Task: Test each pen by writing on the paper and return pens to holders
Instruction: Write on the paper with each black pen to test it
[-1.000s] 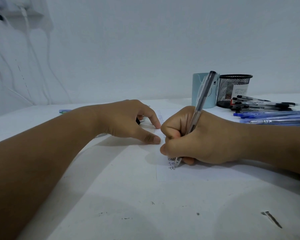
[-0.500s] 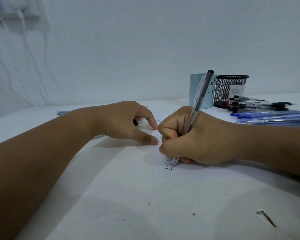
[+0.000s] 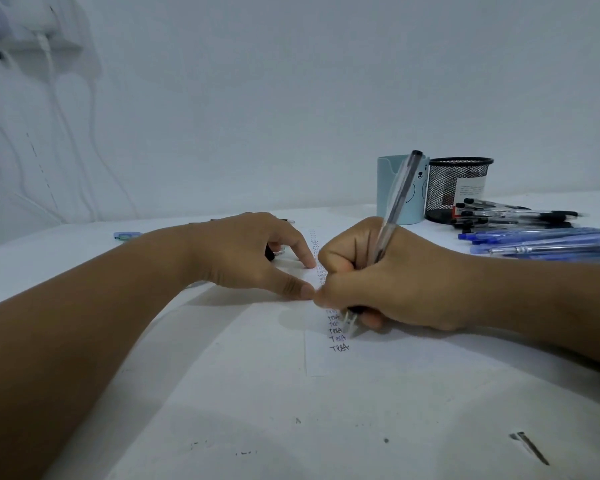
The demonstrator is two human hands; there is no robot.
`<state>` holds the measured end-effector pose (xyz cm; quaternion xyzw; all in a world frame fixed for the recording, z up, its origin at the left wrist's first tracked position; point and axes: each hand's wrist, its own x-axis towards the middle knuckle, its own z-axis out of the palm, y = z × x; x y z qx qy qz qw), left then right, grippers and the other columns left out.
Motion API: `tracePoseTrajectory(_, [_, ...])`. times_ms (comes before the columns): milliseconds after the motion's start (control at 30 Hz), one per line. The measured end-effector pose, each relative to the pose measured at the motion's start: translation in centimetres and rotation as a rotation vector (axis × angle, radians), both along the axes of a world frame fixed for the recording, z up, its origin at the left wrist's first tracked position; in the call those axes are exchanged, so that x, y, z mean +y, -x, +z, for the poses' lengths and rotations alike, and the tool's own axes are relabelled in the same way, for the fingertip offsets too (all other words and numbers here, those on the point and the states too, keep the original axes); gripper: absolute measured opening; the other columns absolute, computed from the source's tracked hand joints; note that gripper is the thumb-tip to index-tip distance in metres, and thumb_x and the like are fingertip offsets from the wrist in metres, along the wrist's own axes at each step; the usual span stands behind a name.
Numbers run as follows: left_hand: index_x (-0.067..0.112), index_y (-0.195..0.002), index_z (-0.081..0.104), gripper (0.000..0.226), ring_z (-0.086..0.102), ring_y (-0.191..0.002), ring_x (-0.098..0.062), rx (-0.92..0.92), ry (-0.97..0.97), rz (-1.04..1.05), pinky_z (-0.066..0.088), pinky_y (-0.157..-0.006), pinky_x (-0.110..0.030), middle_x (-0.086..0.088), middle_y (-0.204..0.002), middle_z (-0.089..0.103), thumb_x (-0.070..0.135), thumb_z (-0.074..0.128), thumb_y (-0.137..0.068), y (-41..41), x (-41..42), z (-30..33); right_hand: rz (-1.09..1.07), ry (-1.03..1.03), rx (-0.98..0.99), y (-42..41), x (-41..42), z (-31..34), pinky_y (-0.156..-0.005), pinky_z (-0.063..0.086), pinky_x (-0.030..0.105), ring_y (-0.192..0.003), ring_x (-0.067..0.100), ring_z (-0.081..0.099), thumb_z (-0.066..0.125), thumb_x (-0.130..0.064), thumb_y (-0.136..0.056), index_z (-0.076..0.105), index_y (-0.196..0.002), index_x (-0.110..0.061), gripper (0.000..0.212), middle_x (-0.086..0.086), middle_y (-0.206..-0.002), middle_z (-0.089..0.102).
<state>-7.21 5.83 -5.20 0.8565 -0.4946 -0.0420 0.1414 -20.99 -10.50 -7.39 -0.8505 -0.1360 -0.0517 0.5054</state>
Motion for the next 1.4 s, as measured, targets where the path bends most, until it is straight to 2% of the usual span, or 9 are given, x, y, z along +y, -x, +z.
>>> tracePoseTrajectory(100, [0.051,-0.099,0.069,0.049,0.055,-0.119,-0.011,0.016,0.019,-0.036,0.043,-0.106,-0.044,0.014,-0.117,0.065,0.082,0.066,-0.06,-0.3,-0.1,-0.3,0.001,-0.23,0.075,-0.3,-0.2,0.2,-0.044,0.025,0.024,-0.046,0.02,0.036,0.061,-0.035,-0.09,0.045,-0.051,-0.014,0.047,0.008,-0.054,0.047])
tracePoseTrajectory(200, [0.049,-0.099,0.071,0.055,0.057,-0.106,-0.012,0.031,0.05,0.006,0.047,-0.1,-0.045,0.011,-0.107,0.063,0.089,0.059,-0.064,-0.2,-0.2,-0.3,-0.032,-0.311,0.089,-0.8,-0.7,1.0,-0.047,0.029,0.027,-0.051,0.02,0.039,0.052,-0.039,-0.101,0.046,-0.063,-0.013,0.046,0.003,-0.056,0.044])
tracePoseTrajectory(300, [0.046,-0.093,0.072,0.036,0.057,-0.1,-0.005,0.008,0.097,0.053,0.047,-0.093,-0.031,0.014,-0.102,0.063,0.075,0.065,-0.074,-0.2,-0.4,-0.4,-0.167,-0.304,0.04,-1.2,-1.3,1.8,-0.045,0.023,0.025,-0.041,0.016,0.031,0.051,-0.067,-0.08,0.053,-0.107,-0.001,0.071,0.001,-0.048,0.038])
tracePoseTrajectory(367, [0.046,-0.094,0.072,0.023,0.056,-0.106,-0.001,-0.003,0.101,0.052,0.044,-0.094,-0.026,0.016,-0.108,0.064,0.064,0.07,-0.079,-0.1,-0.5,-0.5,-0.264,-0.277,-0.011,-1.3,-1.9,2.0,-0.045,0.02,0.023,-0.038,0.015,0.028,0.047,-0.071,-0.079,0.055,-0.121,-0.009,0.075,0.001,-0.046,0.038])
tracePoseTrajectory(533, [0.047,-0.096,0.071,0.021,0.054,-0.109,0.002,-0.025,0.09,0.074,0.043,-0.095,-0.021,0.019,-0.112,0.063,0.06,0.072,-0.08,0.0,-0.4,-0.5,-0.38,-0.256,0.002,-1.5,-2.7,2.0,-0.042,0.023,0.02,-0.04,0.018,0.028,0.044,-0.048,-0.103,0.063,-0.105,-0.018,0.036,0.004,-0.047,0.043])
tracePoseTrajectory(833, [0.047,-0.096,0.071,0.021,0.054,-0.108,0.0,-0.042,0.098,0.061,0.045,-0.099,-0.026,0.017,-0.11,0.064,0.059,0.072,-0.08,-0.1,-0.4,-0.6,-0.437,-0.314,-0.029,-1.9,-2.7,2.0,-0.041,0.028,0.018,-0.038,0.017,0.031,0.048,-0.041,-0.102,0.055,-0.084,-0.019,0.029,0.002,-0.048,0.048])
tracePoseTrajectory(967, [0.041,-0.088,0.073,0.01,0.055,-0.095,-0.001,-0.068,0.318,0.033,0.045,-0.086,-0.023,0.024,-0.097,0.065,0.049,0.075,-0.082,-0.1,-0.8,-1.2,-0.42,-0.329,-0.065,-2.0,-3.1,2.2,-0.041,0.028,0.02,-0.039,0.018,0.038,0.054,-0.042,-0.1,0.064,-0.085,-0.015,0.032,0.006,-0.061,0.051])
tracePoseTrajectory(1167, [0.042,-0.083,0.069,0.004,0.056,-0.1,-0.004,-0.174,0.439,-0.046,0.042,-0.081,-0.017,0.029,-0.101,0.066,0.042,0.072,-0.087,0.5,-1.5,-1.4,-0.523,-0.067,-0.124,-2.8,-6.9,4.1,-0.061,0.051,0.028,-0.052,0.014,0.057,0.071,-0.033,-0.093,0.077,-0.091,-0.015,0.019,0.0,-0.061,0.052])
tracePoseTrajectory(1400, [0.046,-0.09,0.069,0.007,0.052,-0.105,0.008,-0.229,0.406,-0.069,0.036,-0.077,-0.006,0.037,-0.108,0.058,0.043,0.072,-0.085,0.6,-1.7,-1.8,-0.628,0.654,-0.098,-1.0,-15.2,7.7,-0.046,0.038,0.009,-0.041,-0.003,0.051,0.072,-0.019,-0.092,0.077,-0.092,-0.019,0.005,-0.017,-0.049,0.061])
